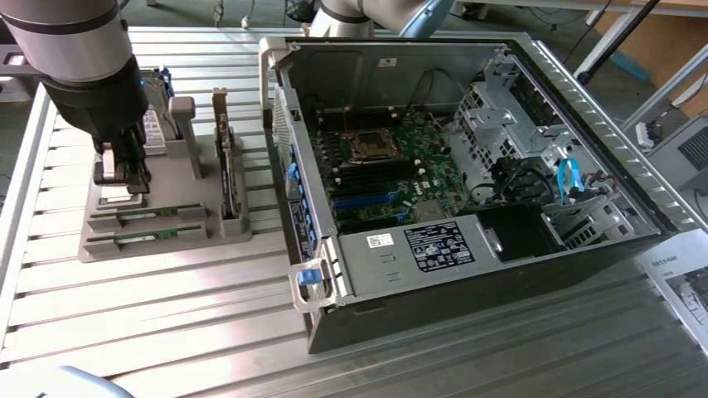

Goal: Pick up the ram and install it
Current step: 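Pick up the ram and move it above insertion slot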

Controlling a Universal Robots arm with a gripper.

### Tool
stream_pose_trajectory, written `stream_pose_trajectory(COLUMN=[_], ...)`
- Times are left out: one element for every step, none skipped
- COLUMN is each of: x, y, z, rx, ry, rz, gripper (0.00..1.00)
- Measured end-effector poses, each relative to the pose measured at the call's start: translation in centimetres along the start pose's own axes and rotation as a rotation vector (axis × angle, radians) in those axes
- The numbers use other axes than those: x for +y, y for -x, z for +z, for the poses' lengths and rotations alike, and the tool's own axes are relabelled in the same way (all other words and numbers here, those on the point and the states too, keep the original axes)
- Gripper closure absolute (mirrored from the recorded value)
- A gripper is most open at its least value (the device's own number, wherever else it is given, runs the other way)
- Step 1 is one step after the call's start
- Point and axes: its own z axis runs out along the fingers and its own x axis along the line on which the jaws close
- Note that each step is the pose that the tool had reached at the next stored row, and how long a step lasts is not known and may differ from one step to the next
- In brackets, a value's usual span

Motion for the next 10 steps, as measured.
stream_pose_trajectory(x=[0.01,0.01,0.0,-0.01,-0.01,-0.01,-0.01,-0.02,-0.02,-0.03], y=[-0.01,-0.04,-0.08,-0.12,-0.18,-0.24,-0.32,-0.42,-0.52,-0.62], z=[0.0,0.0,0.0,0.0,0.0,0.0,0.0,0.0,0.0,0.01], rx=[0.0,0.0,0.0,0.0,0.0001,0.0001,0.0001,0.0,0.0001,0.0001], ry=[-0.0001,0.0,0.0001,0.0,0.0001,0.0001,0.0001,0.0001,0.0001,0.0001], rz=[0.0,0.0,0.0,0.0,0.0,0.0,0.0,0.0,0.0,0.0], gripper=[0.76,0.76,0.76,0.76,0.76,0.76,0.76,0.76,0.76,0.76])
